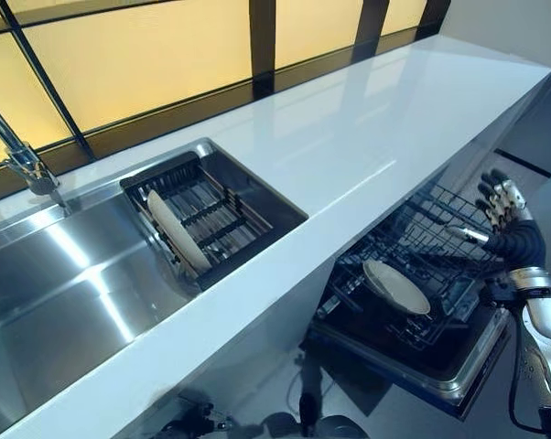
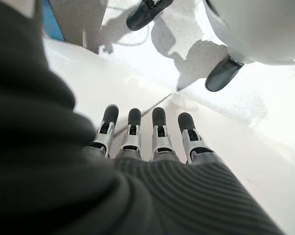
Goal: Take plates into dishwasher
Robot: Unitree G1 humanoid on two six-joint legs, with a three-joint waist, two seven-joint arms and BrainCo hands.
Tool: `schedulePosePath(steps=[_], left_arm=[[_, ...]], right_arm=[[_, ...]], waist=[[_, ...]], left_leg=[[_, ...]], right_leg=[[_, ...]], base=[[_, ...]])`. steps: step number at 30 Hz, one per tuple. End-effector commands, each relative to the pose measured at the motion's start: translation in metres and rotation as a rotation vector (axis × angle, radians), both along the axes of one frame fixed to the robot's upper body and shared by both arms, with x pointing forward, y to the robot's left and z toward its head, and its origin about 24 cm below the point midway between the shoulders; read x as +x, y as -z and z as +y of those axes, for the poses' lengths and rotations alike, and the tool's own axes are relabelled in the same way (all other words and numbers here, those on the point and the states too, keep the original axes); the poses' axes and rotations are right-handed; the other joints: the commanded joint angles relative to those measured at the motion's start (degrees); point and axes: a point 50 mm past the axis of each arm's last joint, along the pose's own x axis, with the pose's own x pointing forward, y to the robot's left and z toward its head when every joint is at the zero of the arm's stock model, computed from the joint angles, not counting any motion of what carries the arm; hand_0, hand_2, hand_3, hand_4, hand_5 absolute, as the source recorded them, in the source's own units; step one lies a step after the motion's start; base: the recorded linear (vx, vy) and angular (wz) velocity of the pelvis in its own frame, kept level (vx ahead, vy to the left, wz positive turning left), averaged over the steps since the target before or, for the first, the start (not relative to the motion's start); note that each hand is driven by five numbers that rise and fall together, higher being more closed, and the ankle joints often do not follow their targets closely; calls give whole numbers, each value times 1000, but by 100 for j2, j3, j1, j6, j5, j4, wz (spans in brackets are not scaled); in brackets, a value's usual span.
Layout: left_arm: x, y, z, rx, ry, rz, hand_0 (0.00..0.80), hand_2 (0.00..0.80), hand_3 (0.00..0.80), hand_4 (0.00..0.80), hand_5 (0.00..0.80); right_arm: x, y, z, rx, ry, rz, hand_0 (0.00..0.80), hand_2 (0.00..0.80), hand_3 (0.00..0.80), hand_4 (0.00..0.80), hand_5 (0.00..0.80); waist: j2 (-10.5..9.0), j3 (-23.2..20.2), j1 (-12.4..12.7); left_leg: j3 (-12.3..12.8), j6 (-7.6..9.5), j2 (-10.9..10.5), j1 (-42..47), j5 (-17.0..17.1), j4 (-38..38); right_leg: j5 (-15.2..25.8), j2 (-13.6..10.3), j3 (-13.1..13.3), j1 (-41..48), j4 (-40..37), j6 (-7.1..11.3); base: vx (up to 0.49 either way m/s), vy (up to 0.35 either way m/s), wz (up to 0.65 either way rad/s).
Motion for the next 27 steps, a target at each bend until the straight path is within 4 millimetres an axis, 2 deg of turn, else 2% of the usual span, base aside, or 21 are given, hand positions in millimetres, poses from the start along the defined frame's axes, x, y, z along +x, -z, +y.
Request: schedulePosePath(steps=[1, 5, 13, 23, 27], left_arm=[[19, -9, 25, 65, -49, -56, 0, 0, 0, 0, 0], [11, -7, 31, 97, -56, -22, 0, 0, 0, 0, 0], [10, -8, 38, 129, -81, -6, 0, 0, 0, 0, 0], [22, -8, 25, 99, -49, -32, 0, 0, 0, 0, 0], [22, -8, 26, 108, -49, -24, 0, 0, 0, 0, 0]], right_arm=[[-4, -56, 15, 80, -121, -343, 0, 0, 0, 0, 0], [6, -80, 44, 66, -238, -406, 0, 0, 0, 0, 0], [31, -102, 85, 162, -342, -400, 0, 0, 0, 0, 0], [63, -94, 125, 286, -358, -246, 0, 0, 0, 0, 0], [74, -92, 135, 305, -338, -177, 0, 0, 0, 0, 0]], waist=[[-264, 65, 143], [-308, 13, 385], [-381, 7, 801], [-367, -3, 1331], [-362, 4, 1510]], left_leg=[[25, 599, -278, -34, -229, 31], [-130, 690, -372, -64, -224, 31], [-335, 772, -468, -109, -211, 31], [-752, 801, -581, -135, -211, 31], [-899, 796, -606, -146, -196, 31]], right_leg=[[-271, -499, 180, 209, 197, 564], [-285, -606, 45, 187, 389, 621], [-246, -710, -239, 235, 570, 588], [-299, -846, -662, 520, 561, 514], [-301, -891, -814, 594, 567, 511]], base=[[-12, 120, 4], [-15, 100, 8], [-19, 43, 17], [13, 12, 25], [5, -15, 24]])
